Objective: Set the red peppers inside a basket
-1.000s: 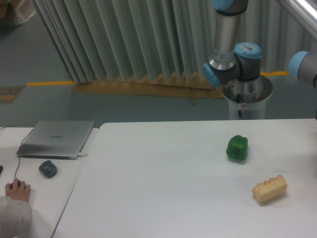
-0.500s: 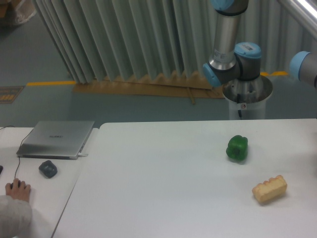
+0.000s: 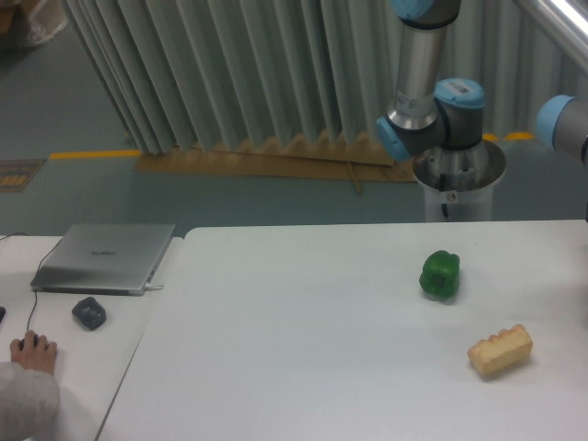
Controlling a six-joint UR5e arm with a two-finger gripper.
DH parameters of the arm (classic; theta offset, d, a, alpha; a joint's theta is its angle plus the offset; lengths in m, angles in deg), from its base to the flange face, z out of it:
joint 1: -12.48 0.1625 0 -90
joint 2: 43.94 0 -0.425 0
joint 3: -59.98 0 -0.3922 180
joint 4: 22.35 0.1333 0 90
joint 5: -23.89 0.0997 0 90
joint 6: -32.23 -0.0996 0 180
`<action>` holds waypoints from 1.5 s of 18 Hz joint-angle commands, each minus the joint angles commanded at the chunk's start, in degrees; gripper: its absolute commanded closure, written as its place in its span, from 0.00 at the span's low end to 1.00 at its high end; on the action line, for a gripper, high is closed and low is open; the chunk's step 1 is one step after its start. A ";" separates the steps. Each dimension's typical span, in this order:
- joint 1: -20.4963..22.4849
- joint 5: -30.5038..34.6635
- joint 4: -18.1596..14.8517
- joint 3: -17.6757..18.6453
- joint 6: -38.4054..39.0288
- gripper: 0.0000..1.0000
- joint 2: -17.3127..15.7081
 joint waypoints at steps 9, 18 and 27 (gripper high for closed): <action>-0.62 0.17 1.67 0.27 0.00 0.00 0.17; -0.35 0.44 1.58 0.09 0.00 0.00 0.09; -1.58 0.17 1.67 -0.17 0.18 0.00 0.17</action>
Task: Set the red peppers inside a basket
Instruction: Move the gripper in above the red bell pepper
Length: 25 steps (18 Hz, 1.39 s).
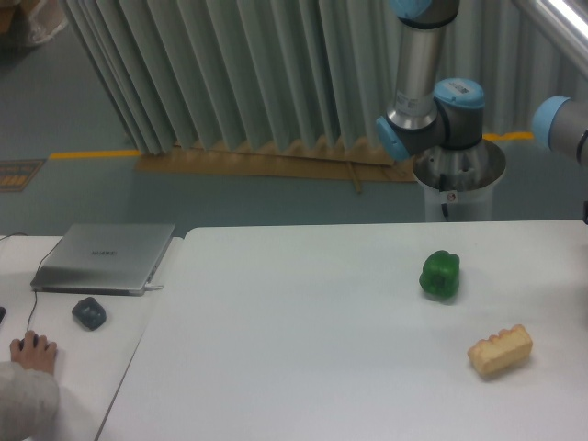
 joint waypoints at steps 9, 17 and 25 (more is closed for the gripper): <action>-3.17 0.26 0.00 -0.26 4.39 0.00 0.09; -3.26 0.26 0.00 -0.26 4.75 0.00 0.09; -3.35 0.61 -0.35 -0.18 5.10 0.00 0.18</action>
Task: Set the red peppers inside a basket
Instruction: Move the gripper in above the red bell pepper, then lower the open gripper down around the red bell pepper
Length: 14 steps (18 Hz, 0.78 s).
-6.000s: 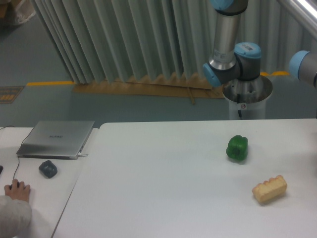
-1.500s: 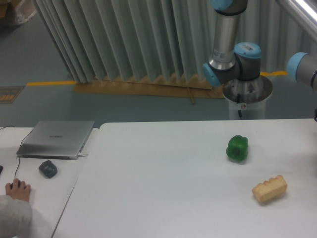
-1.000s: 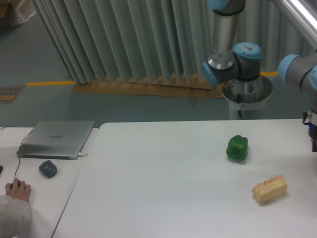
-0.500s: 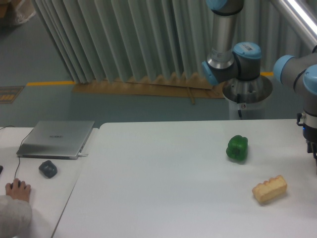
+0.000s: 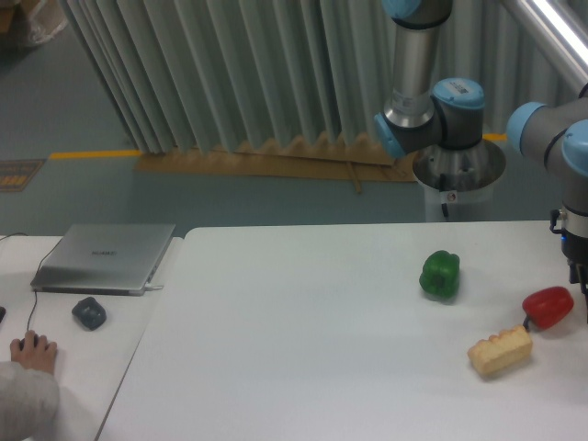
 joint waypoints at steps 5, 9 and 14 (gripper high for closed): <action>-0.44 0.26 -0.44 1.75 3.68 0.00 0.09; -1.32 1.85 -0.18 2.64 4.57 0.00 0.44; -2.02 2.11 -0.09 4.48 9.56 0.00 0.18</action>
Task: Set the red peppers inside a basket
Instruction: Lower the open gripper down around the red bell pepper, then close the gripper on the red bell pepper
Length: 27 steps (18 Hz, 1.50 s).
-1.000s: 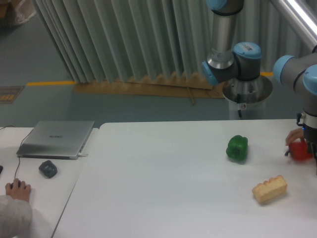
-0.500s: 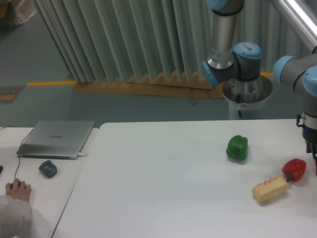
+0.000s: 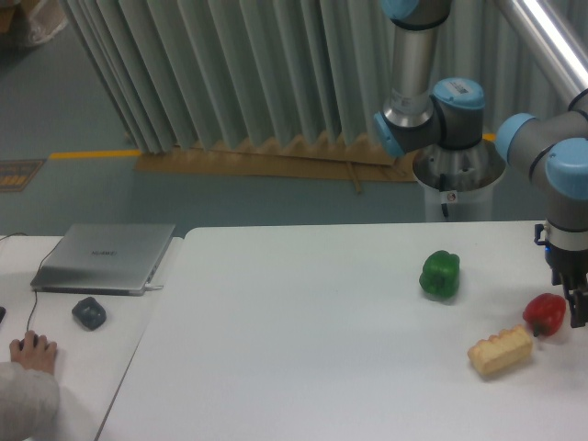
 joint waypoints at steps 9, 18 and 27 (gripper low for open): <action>0.00 1.77 -0.09 0.88 23.08 0.00 -0.53; -1.41 -0.61 0.44 1.41 30.96 0.00 -0.09; -1.23 0.88 0.79 2.64 27.70 0.00 1.32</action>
